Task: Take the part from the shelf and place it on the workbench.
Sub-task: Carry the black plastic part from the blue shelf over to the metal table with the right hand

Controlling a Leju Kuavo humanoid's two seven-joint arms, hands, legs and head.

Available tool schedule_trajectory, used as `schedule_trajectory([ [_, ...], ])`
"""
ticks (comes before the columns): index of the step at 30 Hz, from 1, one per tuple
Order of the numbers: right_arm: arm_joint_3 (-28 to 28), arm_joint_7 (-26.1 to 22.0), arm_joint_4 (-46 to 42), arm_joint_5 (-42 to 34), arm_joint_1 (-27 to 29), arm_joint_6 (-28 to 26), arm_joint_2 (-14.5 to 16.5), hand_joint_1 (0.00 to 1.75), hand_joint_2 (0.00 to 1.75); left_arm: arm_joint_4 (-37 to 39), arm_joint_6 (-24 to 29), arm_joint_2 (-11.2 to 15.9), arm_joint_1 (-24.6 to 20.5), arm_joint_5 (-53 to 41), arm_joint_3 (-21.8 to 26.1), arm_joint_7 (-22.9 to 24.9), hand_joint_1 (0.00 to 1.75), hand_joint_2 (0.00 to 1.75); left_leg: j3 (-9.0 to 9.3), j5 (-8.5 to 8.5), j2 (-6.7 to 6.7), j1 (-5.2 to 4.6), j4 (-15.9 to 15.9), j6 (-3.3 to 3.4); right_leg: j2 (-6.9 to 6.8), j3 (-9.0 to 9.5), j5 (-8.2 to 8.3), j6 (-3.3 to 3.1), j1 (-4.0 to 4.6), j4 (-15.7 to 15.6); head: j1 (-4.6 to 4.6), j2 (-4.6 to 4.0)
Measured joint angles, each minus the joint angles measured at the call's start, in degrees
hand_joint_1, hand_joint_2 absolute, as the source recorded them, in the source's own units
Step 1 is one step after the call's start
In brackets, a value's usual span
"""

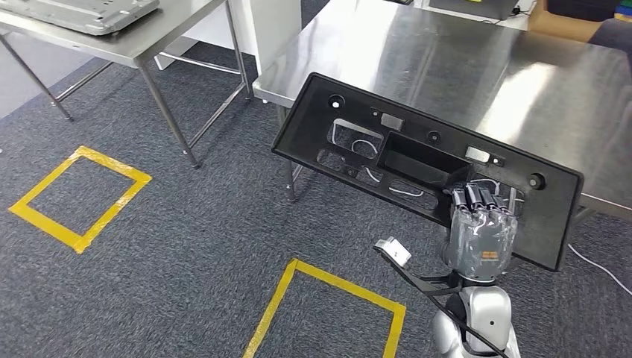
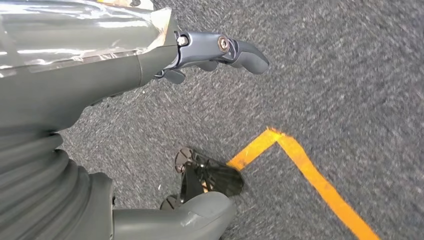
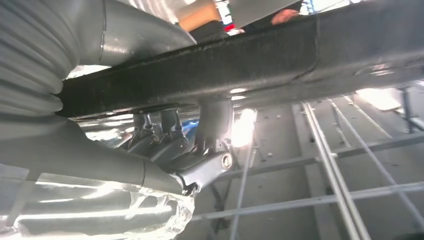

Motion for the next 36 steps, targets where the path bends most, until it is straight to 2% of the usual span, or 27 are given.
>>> schedule_trajectory([
  [1, 0.4, 0.3, 0.2, 0.0, -0.2, 0.1, -0.4, 1.75, 1.75, 0.0, 0.0, 0.0, -0.1, 0.0, 0.0, 0.0, 0.0, 1.75, 0.16, -0.17, 0.06, 0.26, 0.1, -0.39, 0.65, -0.02, 0.1, -0.45, -0.27, -0.1, -0.09, -0.01],
  [2, 0.7, 0.4, 0.4, 0.0, -0.4, 0.2, -0.8, 1.75, 1.75, 0.0, 0.0, 0.0, -0.2, 0.0, 0.0, 0.0, 0.0, 1.75, 0.08, -0.68, -0.76, 0.53, 0.6, -0.73, 1.31, 0.02, 0.18, -0.84, -0.41, -0.2, -0.18, 0.0],
  [3, 1.0, 0.5, 0.6, 0.0, -0.6, 0.3, -1.0, 1.75, 1.75, -0.1, 0.0, 0.0, -0.2, -0.1, 0.0, 0.0, 0.0, 1.75, -0.55, -1.87, -2.23, 0.73, 2.2, -1.0, 1.93, 0.1, 0.3, -1.42, -0.59, -0.3, -0.25, 0.0],
  [4, 1.5, 0.7, 0.8, 0.0, -1.0, 0.3, -1.1, 1.75, 1.75, -0.1, -0.1, -0.1, -0.2, -0.1, 0.0, 0.0, 0.0, 1.75, -1.8, -3.61, -4.0, 0.89, 5.1, -1.16, 2.6, 0.21, 0.41, -1.93, -0.77, -0.4, -0.34, 0.0],
  [5, 1.9, 0.9, 1.1, 0.0, -1.3, 0.4, -1.2, 1.75, 1.75, -0.1, -0.1, -0.1, -0.1, -0.1, 0.1, 0.0, 0.0, 1.75, -3.61, -5.56, -5.52, 0.89, 8.9, -1.14, 3.25, 0.2, 0.42, -2.23, -0.57, -0.4, -0.44, 0.0],
  [6, 2.3, 1.3, 1.4, 0.0, -1.6, 0.5, -1.4, 1.75, 1.75, -0.1, -0.2, 0.0, 0.0, -0.2, 0.1, 0.0, 0.0, 1.75, -5.67, -7.22, -6.32, 0.88, 12.9, -1.09, 3.94, 0.22, 0.43, -2.49, -0.39, -0.3, -0.47, 0.0],
  [7, 2.7, 1.8, 1.7, 0.0, -1.9, 0.6, -1.5, 1.75, 1.75, -0.1, -0.2, 0.0, 0.1, -0.3, 0.2, 0.0, 0.0, 1.75, -7.3, -7.9, -6.64, 0.88, 15.7, -1.03, 4.71, 0.25, 0.43, -2.53, -0.24, -0.3, -0.48, -0.01],
  [8, 3.0, 2.3, 2.0, 0.0, -2.2, 0.6, -1.7, 1.75, 1.75, -0.1, -0.4, 0.0, 0.2, -0.4, 0.3, 0.0, 0.0, 1.75, -8.13, -7.49, -6.77, 0.88, 16.7, -0.92, 5.51, 0.3, 0.42, -2.54, -0.12, -0.3, -0.49, -0.01],
  [9, 3.3, 2.7, 2.3, 0.0, -2.5, 0.7, -1.9, 1.75, 1.75, -0.1, -0.5, 0.0, 0.2, -0.5, 0.3, -0.1, 0.0, 1.75, -7.9, -5.99, -6.9, 0.89, 15.5, -0.75, 6.28, 0.39, 0.42, -2.53, -0.06, -0.3, -0.48, 0.0],
  [10, 3.6, 3.0, 2.5, 0.0, -2.9, 0.7, -2.1, 1.75, 1.75, -0.1, -0.6, 0.0, 0.2, -0.7, 0.3, -0.2, 0.0, 1.75, -6.69, -3.77, -7.3, 0.89, 12.4, -0.52, 7.05, 0.51, 0.42, -2.52, -0.04, -0.3, -0.49, 0.0],
  [12, 4.1, 3.4, 3.0, 0.0, -3.5, 0.5, -2.4, 1.75, 1.75, -0.1, -0.9, 0.1, 0.2, -0.9, 0.3, -0.3, 0.0, 1.75, -3.52, -0.05, -9.6, 0.96, 4.9, -0.01, 8.46, 0.56, 0.39, -2.4, 0.13, -0.2, -0.45, 0.0],
  [14, 4.4, 3.8, 3.5, 0.0, -3.9, 0.2, -2.8, 1.75, 1.75, -0.1, -1.0, 0.2, 0.2, -1.1, 0.3, -0.5, 0.0, 1.75, -2.04, 0.99, -11.0, 0.8, 1.3, 0.26, 9.51, 0.23, 0.45, -1.98, 0.27, -0.1, -0.42, -0.01],
  [16, 4.4, 4.2, 3.9, 0.0, -4.1, 0.0, -3.4, 1.75, 1.75, -0.1, -1.3, 0.1, 0.1, -1.4, 0.4, -0.6, 0.0, 1.75, -1.92, 1.18, -10.08, 0.45, 0.8, 0.65, 10.27, -0.25, 0.67, -1.19, 0.31, -0.4, -0.43, -0.01],
  [17, 4.4, 4.3, 4.1, 0.0, -4.1, -0.1, -3.8, 1.75, 1.75, -0.1, -1.5, 0.1, 0.1, -1.5, 0.4, -0.6, 0.0, 1.75, -1.83, 1.45, -9.63, 0.44, 0.5, 1.01, 10.12, -0.44, 0.64, -0.87, 0.34, -0.3, -0.41, 0.0],
  [19, 4.4, 4.4, 4.5, 0.0, -4.2, -0.4, -4.5, 1.75, 1.75, -0.1, -1.8, 0.0, 0.0, -1.8, 0.3, -0.8, 0.0, 1.75, -1.61, 2.05, -8.84, 0.58, -0.3, 1.75, 8.08, -1.53, -0.41, -0.77, 0.61, 1.6, -0.24, 0.01],
  [21, 4.4, 4.4, 4.9, 0.0, -4.5, -0.9, -4.8, 1.75, 1.75, -0.1, -2.0, 0.1, 0.1, -2.0, 0.3, -1.0, 0.0, 1.75, -1.61, 2.21, -8.24, 0.49, -0.5, 2.01, 5.32, -4.11, -2.97, -1.3, 0.46, 7.1, 0.0, 0.01],
  [23, 4.4, 4.7, 5.4, 0.0, -4.6, -1.2, -5.1, 1.75, 1.75, -0.1, -2.2, 0.1, 0.2, -2.2, 0.4, -1.0, 0.0, 1.75, -1.68, 2.2, -7.45, 0.37, -0.5, 2.06, 4.21, -7.41, -5.42, -1.38, 0.29, 14.0, 0.08, 0.0],
  [24, 4.4, 4.8, 5.6, 0.0, -4.6, -1.3, -5.3, 1.75, 1.75, -0.1, -2.3, 0.1, 0.3, -2.3, 0.3, -1.1, 0.0, 1.75, -1.7, 2.19, -7.12, 0.34, -0.5, 2.05, 4.04, -8.22, -5.75, -1.12, 0.21, 15.7, 0.08, -0.01],
  [25, 4.4, 5.0, 5.8, 0.0, -4.5, -1.3, -5.5, 1.75, 1.75, -0.1, -2.5, 0.1, 0.3, -2.5, 0.3, -1.2, 0.0, 1.75, -1.7, 2.16, -6.84, 0.34, -0.5, 2.02, 3.95, -7.96, -5.29, -0.69, 0.13, 15.3, 0.1, -0.01],
  [26, 4.4, 5.2, 6.0, 0.0, -4.5, -1.4, -5.7, 1.75, 1.75, -0.1, -2.7, 0.1, 0.3, -2.7, 0.3, -1.3, 0.0, 1.75, -1.66, 2.13, -6.65, 0.37, -0.4, 1.96, 3.85, -6.52, -4.1, -0.17, 0.03, 12.6, 0.11, -0.01],
  [27, 4.4, 5.3, 6.0, 0.0, -4.4, -1.5, -5.9, 1.75, 1.75, -0.1, -2.9, 0.1, 0.2, -2.8, 0.3, -1.5, 0.0, 1.75, -1.6, 2.07, -6.52, 0.37, -0.4, 1.83, 3.59, -4.27, -2.61, 0.3, -0.11, 8.4, 0.12, 0.0],
  [28, 4.4, 5.4, 6.0, 0.0, -4.4, -1.7, -6.0, 1.75, 1.75, -0.1, -3.2, 0.1, 0.2, -3.0, 0.3, -1.8, 0.0, 1.75, -1.55, 1.96, -6.43, 0.24, -0.3, 1.6, 3.29, -2.09, -1.35, 0.5, -0.1, 4.4, 0.15, 0.0],
  [29, 4.4, 5.5, 6.0, 0.0, -4.4, -1.8, -6.2, 1.75, 1.75, -0.1, -3.5, 0.1, 0.2, -3.1, 0.3, -2.2, 0.0, 1.75, -1.52, 1.87, -6.38, 0.08, -0.3, 1.32, 3.1, -0.49, -0.43, 0.4, -0.08, 1.4, 0.13, 0.0],
  [30, 4.3, 5.6, 6.0, 0.0, -4.3, -2.0, -6.3, 1.75, 1.75, -0.1, -3.8, 0.2, 0.2, -3.2, 0.3, -2.6, 0.0, 1.75, -1.55, 1.71, -6.34, -0.1, -0.1, 1.26, 2.98, 0.4, 0.05, 0.17, -0.22, -0.3, 0.09, 0.01],
  [32, 4.2, 5.7, 5.9, 0.0, -4.2, -2.0, -6.6, 1.75, 1.75, -0.1, -4.3, 0.3, 0.2, -3.3, 0.3, -3.2, 0.0, 1.75, -1.6, 1.69, -6.28, -0.14, 0.0, 1.58, 3.18, 0.61, 0.3, -0.28, -0.26, -0.7, -0.03, 0.0],
  [33, 4.1, 5.7, 5.8, 0.0, -4.2, -2.0, -6.7, 1.75, 1.75, -0.1, -4.6, 0.4, 0.2, -3.4, 0.3, -3.5, 0.0, 1.75, -1.59, 1.7, -6.27, -0.04, 0.0, 1.82, 3.23, 0.64, 0.32, -0.31, -0.29, -0.7, -0.05, 0.01],
  [36, 3.9, 5.7, 5.4, 0.0, -4.2, -1.9, -7.0, 1.75, 1.75, -0.1, -5.4, 0.4, 0.0, -3.7, 0.3, -4.4, 0.0, 1.75, -1.41, 1.88, -6.23, 0.26, -0.3, 1.68, 3.32, 0.63, 0.35, -0.69, 0.12, -0.7, -0.05, 0.01],
])
